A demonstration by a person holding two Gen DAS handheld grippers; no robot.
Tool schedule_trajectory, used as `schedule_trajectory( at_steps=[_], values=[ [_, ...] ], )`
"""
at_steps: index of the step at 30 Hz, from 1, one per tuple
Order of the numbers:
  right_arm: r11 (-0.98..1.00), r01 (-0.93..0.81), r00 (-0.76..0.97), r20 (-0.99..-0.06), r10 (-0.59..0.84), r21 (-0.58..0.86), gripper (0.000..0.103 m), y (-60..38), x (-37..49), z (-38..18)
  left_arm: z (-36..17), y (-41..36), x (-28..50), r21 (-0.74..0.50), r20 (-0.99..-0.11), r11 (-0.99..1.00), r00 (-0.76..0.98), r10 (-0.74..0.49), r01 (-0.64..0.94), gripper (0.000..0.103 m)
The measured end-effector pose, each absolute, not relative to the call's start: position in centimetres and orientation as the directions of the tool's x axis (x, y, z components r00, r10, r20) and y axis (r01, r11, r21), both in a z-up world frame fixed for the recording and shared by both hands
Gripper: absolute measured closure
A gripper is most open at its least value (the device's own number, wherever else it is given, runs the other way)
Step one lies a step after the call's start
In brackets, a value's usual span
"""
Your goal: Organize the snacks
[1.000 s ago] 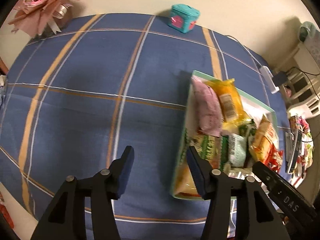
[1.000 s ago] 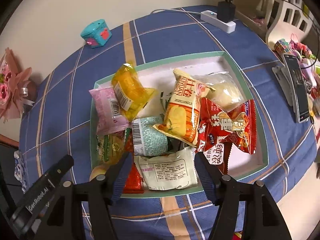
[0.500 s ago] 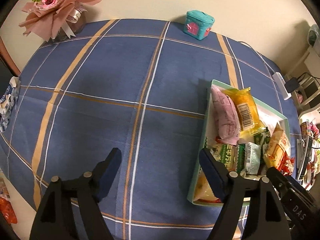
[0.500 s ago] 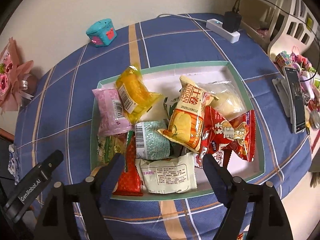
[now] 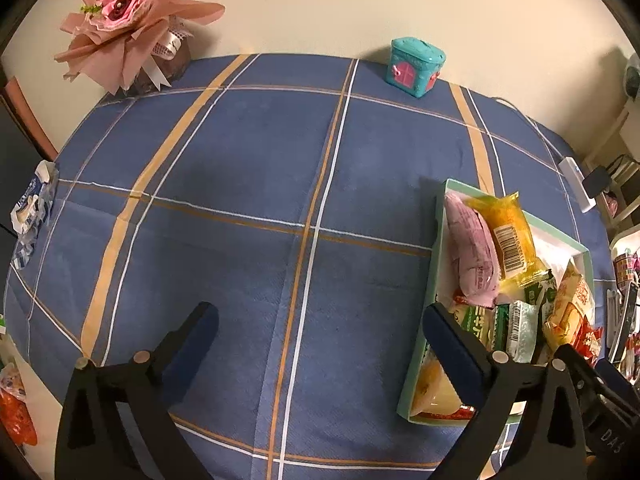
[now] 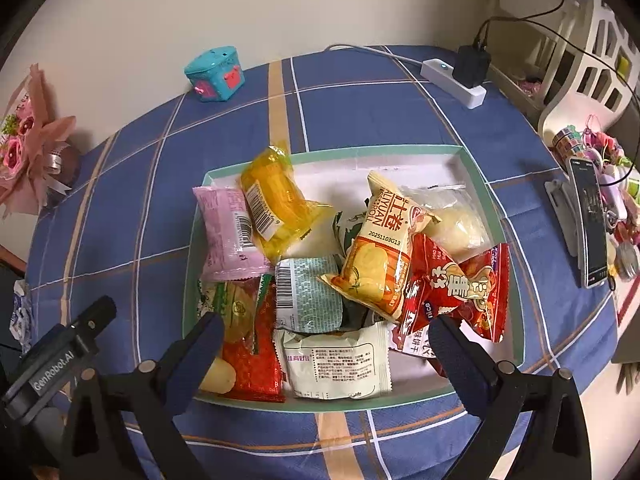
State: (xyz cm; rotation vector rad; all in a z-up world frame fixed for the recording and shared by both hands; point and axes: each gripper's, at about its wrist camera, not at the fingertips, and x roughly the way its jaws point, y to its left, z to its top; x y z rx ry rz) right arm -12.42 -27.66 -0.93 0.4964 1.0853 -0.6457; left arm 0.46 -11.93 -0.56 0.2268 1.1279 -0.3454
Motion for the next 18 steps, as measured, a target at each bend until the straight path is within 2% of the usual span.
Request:
schedule_trajectory(
  at_steps=[7, 11, 18],
  values=[
    [0.714, 0.697, 0.322, -0.915, -0.242, 0.057, 0.000, -27.6, -12.6, -0.8, 0.6, -12.3, -0.3, 0.104, -0.882, 0.927, 0.465, -0.082, 0.361, 0.001],
    [0.716, 0.695, 0.328, -0.912, -0.246, 0.057, 0.000, -27.4, -12.7, -0.6, 1.2, -12.0, -0.9, 0.193, -0.852, 0.929, 0.523, 0.000, 0.315, 0.001],
    [0.723, 0.688, 0.340, -0.905, -0.254, 0.055, 0.000, -26.7, -13.1, 0.0, 1.6, -10.9, -2.1, 0.221, -0.861, 0.922, 0.507, 0.032, 0.317, 0.001]
  ],
)
